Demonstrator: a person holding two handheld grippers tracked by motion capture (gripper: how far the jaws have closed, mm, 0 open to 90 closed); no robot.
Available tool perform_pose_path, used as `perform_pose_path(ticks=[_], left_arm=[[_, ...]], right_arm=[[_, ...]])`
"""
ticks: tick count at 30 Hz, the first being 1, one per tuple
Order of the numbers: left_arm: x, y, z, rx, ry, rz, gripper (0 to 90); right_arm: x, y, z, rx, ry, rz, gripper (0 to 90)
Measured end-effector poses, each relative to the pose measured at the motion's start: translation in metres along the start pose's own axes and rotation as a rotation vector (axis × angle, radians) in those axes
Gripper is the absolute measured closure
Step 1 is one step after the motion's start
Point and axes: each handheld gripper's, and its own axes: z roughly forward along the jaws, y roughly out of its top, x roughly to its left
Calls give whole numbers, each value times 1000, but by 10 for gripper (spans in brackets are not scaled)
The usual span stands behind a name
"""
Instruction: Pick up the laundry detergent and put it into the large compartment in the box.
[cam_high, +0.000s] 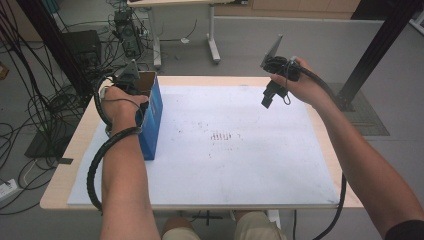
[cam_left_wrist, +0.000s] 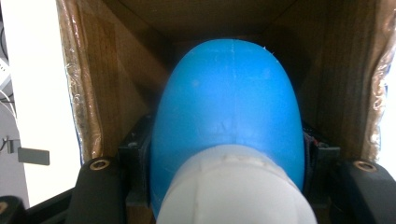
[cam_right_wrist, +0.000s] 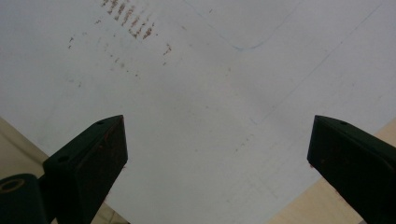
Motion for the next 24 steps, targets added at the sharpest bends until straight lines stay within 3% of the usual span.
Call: perform_pose_path(ticks=[24], left_arm=[[1, -1, 0, -3, -2, -3, 368]], right_arm=[[0, 0, 0, 0, -2, 2, 50]])
